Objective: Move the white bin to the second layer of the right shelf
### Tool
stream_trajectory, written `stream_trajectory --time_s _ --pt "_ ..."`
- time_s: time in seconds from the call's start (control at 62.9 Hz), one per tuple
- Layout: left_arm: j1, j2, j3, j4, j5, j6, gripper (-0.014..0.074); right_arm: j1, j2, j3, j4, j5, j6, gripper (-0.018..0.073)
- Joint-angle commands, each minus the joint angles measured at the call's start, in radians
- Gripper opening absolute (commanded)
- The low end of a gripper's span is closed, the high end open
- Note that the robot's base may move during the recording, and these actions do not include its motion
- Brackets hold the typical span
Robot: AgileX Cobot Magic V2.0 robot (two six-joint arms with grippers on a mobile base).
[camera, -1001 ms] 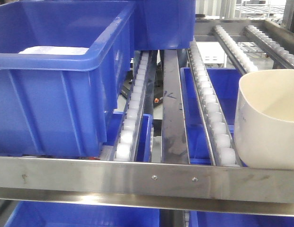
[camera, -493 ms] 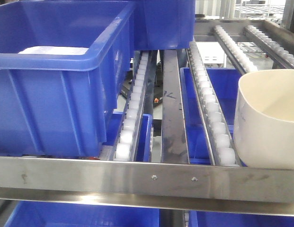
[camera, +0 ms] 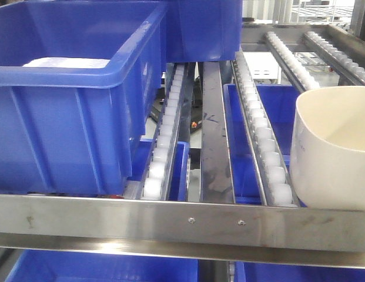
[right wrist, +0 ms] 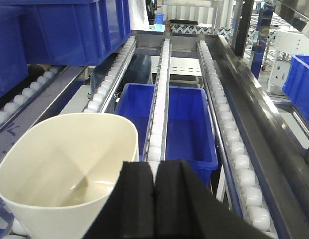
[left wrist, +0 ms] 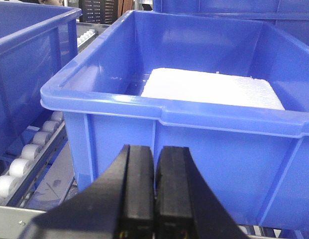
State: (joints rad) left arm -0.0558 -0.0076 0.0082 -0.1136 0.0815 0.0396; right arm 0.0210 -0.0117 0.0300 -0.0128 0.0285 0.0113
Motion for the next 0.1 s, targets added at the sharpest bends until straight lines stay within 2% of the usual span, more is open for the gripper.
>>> stream_trajectory --time_s 0.0,0.079 --pt "-0.008 -0.013 0.028 -0.001 -0.087 -0.005 0.0085 -0.003 -0.016 0.001 0.001 -0.087 -0.002 0.0057" --pt "-0.008 -0.013 0.028 -0.001 -0.087 -0.005 0.0085 -0.003 -0.016 0.001 0.001 -0.087 -0.002 0.0057"
